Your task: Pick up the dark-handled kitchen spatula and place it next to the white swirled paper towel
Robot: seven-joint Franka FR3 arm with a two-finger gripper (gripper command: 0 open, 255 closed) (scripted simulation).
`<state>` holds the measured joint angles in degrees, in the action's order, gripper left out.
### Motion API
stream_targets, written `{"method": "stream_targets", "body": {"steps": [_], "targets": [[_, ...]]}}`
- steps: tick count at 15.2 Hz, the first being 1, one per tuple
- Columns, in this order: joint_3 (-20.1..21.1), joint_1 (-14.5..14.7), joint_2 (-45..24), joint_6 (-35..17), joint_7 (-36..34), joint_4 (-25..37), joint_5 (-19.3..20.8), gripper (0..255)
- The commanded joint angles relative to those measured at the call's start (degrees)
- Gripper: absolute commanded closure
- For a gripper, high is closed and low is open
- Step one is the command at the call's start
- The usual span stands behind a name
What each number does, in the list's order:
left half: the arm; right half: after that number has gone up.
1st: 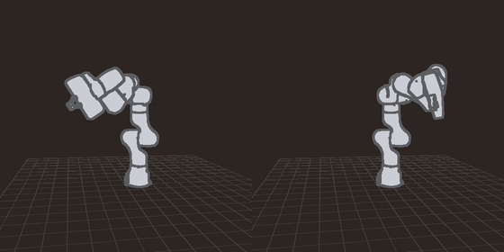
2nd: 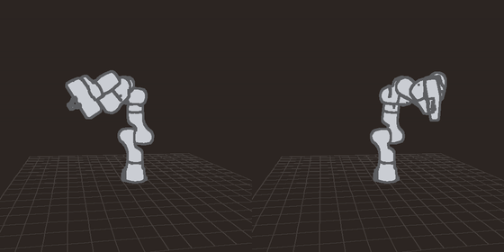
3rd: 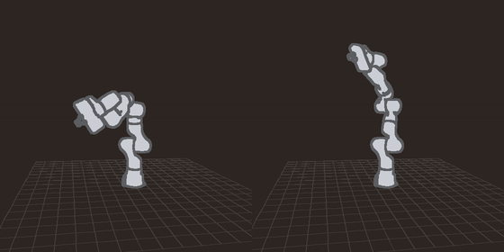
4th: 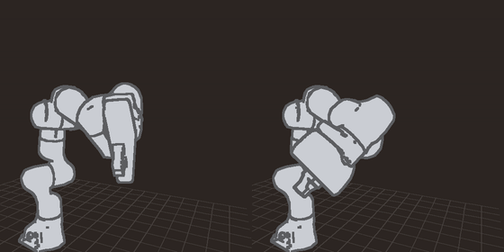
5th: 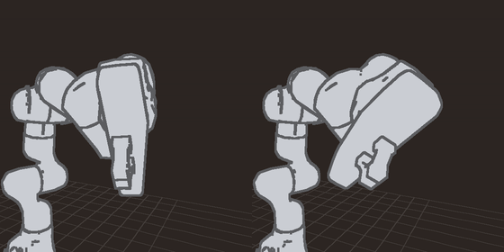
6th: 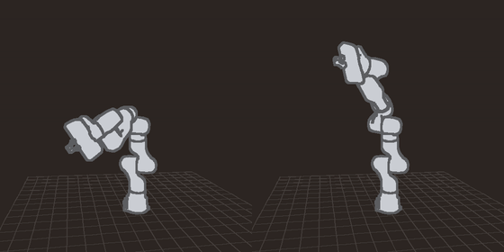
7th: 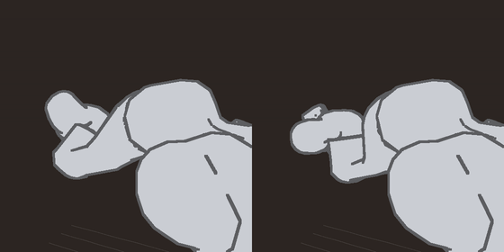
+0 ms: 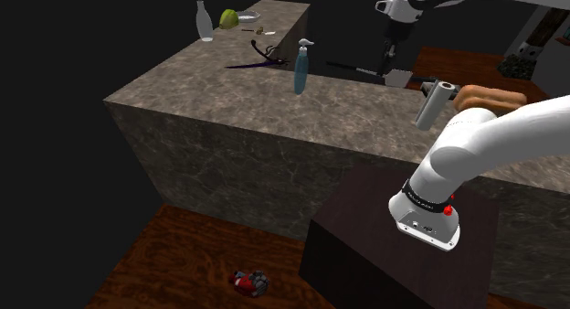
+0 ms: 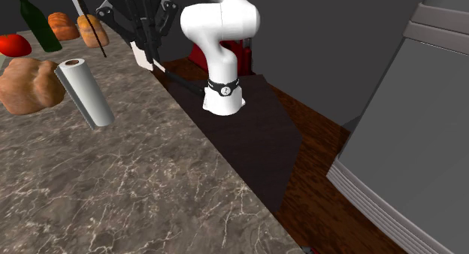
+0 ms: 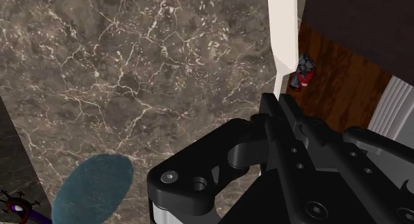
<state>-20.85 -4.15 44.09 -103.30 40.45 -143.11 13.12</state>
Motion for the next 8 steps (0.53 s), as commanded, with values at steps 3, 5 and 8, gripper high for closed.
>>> {"method": "stream_targets", "body": {"steps": [3,5,8], "targets": [[-3.1,-3.7,6.1,3.2,4.6,-2.5,3.5,255],[-4.6,-5.6,8.7,4.8,6.9,-3.2,5.2,255],[-7.2,-8.3,12.1,7.3,10.6,-3.6,8.0,255]]}}
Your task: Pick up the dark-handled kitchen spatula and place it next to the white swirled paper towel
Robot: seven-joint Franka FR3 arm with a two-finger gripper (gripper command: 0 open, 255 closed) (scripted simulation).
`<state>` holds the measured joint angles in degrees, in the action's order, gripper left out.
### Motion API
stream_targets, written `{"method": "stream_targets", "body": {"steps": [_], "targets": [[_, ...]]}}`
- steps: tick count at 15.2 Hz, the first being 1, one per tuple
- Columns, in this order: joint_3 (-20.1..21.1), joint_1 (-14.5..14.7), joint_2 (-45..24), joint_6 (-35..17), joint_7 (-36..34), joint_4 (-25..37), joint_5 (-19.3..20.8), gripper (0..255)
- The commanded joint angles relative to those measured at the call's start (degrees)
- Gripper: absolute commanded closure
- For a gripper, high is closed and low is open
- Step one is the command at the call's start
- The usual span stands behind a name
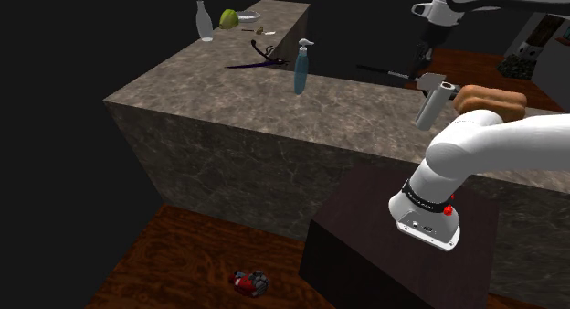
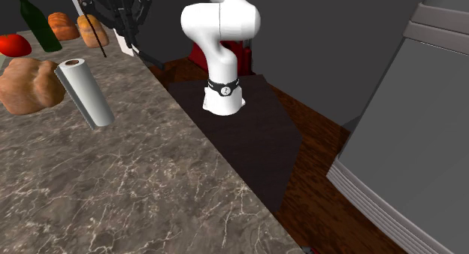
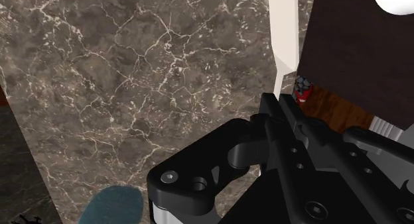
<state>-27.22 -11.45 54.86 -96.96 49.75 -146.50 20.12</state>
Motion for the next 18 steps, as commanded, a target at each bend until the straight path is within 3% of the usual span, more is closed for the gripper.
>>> {"method": "stream_targets", "body": {"steps": [1,11,18], "targets": [[-1.7,-1.9,2.3,1.7,2.6,-0.3,1.9,255],[-11.3,-8.9,8.0,8.0,15.9,3.1,11.2,255],[-14.2,-10.0,9.0,3.8,15.6,-2.0,13.9,255]]}}
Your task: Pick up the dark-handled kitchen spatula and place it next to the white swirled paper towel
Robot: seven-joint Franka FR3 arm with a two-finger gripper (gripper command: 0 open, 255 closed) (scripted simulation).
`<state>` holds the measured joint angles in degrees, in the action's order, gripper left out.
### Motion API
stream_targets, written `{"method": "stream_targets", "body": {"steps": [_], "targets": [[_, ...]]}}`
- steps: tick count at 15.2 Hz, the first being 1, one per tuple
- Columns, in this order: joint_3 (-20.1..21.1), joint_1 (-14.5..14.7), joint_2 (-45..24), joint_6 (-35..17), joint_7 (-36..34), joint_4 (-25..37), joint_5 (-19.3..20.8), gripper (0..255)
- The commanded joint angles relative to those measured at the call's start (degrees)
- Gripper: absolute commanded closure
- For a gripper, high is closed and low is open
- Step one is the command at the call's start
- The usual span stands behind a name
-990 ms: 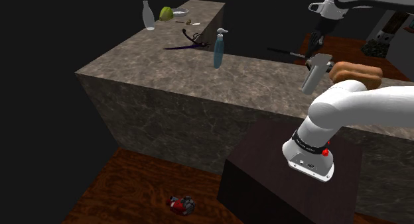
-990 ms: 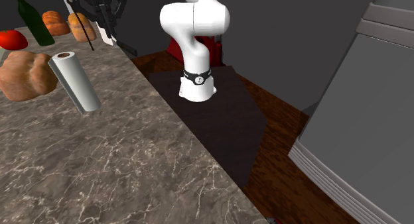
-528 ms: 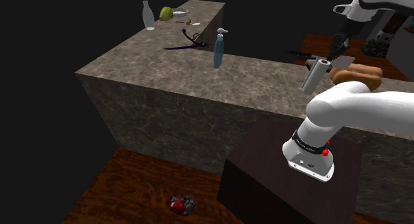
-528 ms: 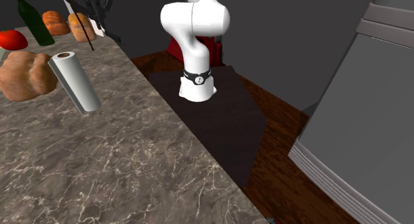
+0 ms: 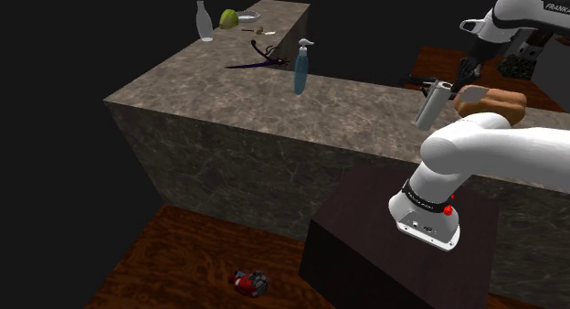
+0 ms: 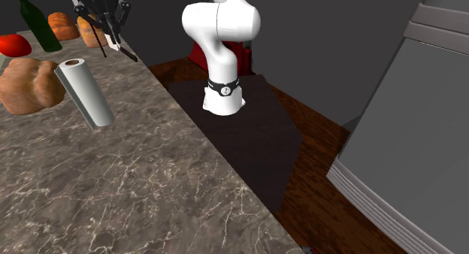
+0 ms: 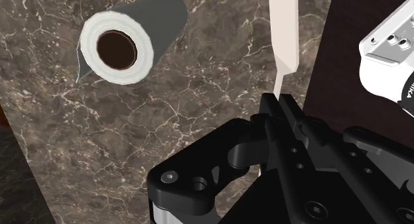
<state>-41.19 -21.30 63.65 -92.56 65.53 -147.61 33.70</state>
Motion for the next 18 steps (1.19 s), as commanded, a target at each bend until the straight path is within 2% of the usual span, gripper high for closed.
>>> {"method": "stream_targets", "body": {"steps": [1,18], "targets": [[-0.7,-0.3,0.3,-1.3,-0.2,-1.6,0.8,255],[-10.4,-2.5,-1.1,-13.0,-1.0,-11.6,9.5,255]]}}
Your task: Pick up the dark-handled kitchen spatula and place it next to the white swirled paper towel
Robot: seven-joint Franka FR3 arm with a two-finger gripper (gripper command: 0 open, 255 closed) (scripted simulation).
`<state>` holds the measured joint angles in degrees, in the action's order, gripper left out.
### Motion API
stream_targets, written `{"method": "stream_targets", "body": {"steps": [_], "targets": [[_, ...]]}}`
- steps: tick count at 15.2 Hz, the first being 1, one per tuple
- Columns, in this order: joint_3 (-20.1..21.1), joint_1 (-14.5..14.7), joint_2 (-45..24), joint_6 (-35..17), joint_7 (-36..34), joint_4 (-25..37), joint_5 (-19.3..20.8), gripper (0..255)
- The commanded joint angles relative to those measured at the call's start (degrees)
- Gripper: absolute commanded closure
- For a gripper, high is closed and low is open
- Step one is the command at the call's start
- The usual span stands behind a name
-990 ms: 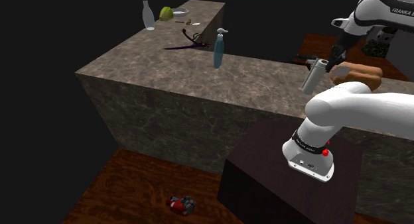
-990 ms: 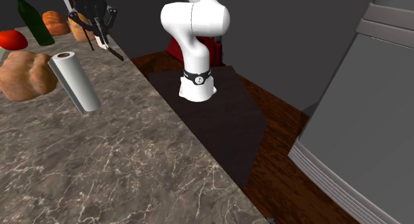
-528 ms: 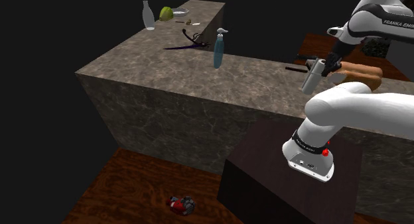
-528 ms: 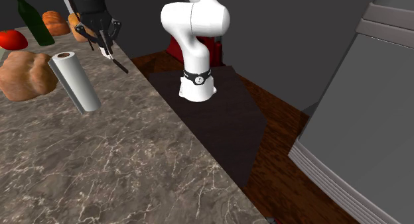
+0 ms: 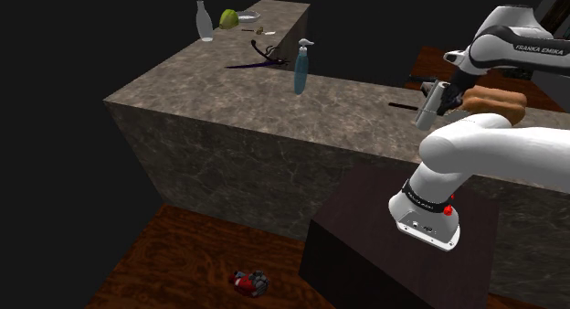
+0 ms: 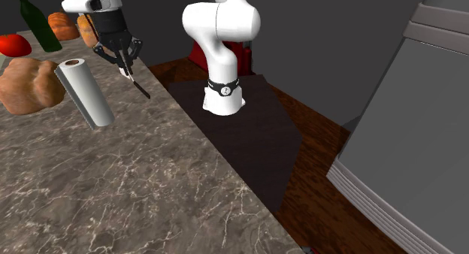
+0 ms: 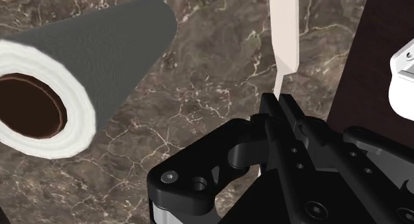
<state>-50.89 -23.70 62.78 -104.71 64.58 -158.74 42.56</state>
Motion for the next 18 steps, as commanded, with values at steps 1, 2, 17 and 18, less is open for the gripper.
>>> {"method": "stream_targets", "body": {"steps": [1,2,17,18], "targets": [[-1.4,-0.1,-0.5,-1.6,-0.2,-1.0,1.2,255],[-2.1,-0.2,-0.8,-2.4,-0.2,-1.5,1.8,255],[-14.9,1.4,-8.4,-15.8,-2.1,-6.5,12.3,255],[-15.9,1.8,-9.1,-16.8,-2.3,-6.7,13.1,255]]}}
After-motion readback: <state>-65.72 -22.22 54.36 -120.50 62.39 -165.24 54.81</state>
